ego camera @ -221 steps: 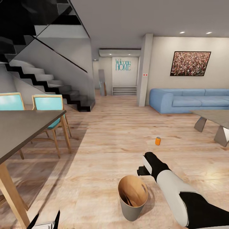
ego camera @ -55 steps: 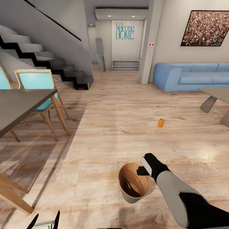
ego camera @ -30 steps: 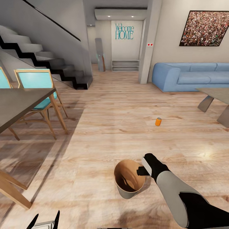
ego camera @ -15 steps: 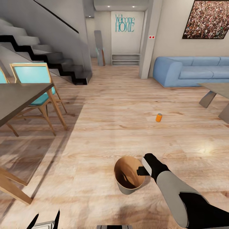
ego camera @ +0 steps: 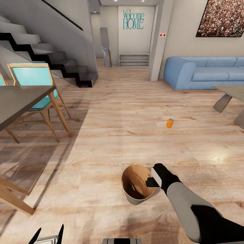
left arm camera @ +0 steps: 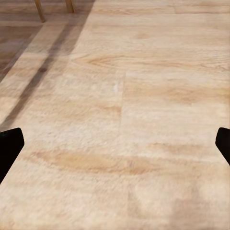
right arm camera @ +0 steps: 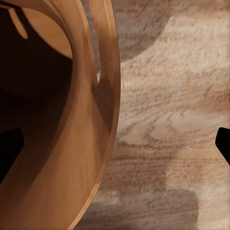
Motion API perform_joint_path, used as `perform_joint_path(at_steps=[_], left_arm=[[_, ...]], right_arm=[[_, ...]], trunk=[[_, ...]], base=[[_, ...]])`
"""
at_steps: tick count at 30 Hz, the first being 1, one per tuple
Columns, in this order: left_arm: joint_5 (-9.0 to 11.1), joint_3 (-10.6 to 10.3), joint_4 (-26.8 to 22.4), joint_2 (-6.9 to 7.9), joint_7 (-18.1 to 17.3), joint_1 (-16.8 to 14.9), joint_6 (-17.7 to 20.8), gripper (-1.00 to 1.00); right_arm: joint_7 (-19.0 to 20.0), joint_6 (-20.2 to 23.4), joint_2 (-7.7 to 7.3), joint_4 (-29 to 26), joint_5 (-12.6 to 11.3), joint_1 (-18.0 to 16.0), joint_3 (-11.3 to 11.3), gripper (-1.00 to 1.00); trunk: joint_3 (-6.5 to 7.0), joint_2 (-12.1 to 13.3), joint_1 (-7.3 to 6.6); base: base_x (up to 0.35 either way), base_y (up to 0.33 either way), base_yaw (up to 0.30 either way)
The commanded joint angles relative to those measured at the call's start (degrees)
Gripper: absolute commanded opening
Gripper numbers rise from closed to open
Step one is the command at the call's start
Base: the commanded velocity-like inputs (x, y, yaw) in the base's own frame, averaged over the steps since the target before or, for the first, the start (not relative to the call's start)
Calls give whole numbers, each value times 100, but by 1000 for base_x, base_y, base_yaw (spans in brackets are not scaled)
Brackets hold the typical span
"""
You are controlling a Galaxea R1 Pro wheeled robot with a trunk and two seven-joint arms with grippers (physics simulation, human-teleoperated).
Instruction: Put the three can of soda from the living room inside the tash can in the kitchen.
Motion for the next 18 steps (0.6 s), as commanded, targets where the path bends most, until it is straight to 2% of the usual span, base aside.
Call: perform_joint_path(at_steps=[1, 18], left_arm=[[0, 0, 0, -1, 0, 0, 0, 100], [2, 0, -4, -3, 0, 0, -1, 100]], right_arm=[[0, 0, 0, 0, 0, 0, 0, 100], [5, 0, 0, 0, 0, 0, 0, 100]], trunk=[[0, 0, 0], [0, 0, 0]], base=[[0, 0, 0], [0, 0, 0]])
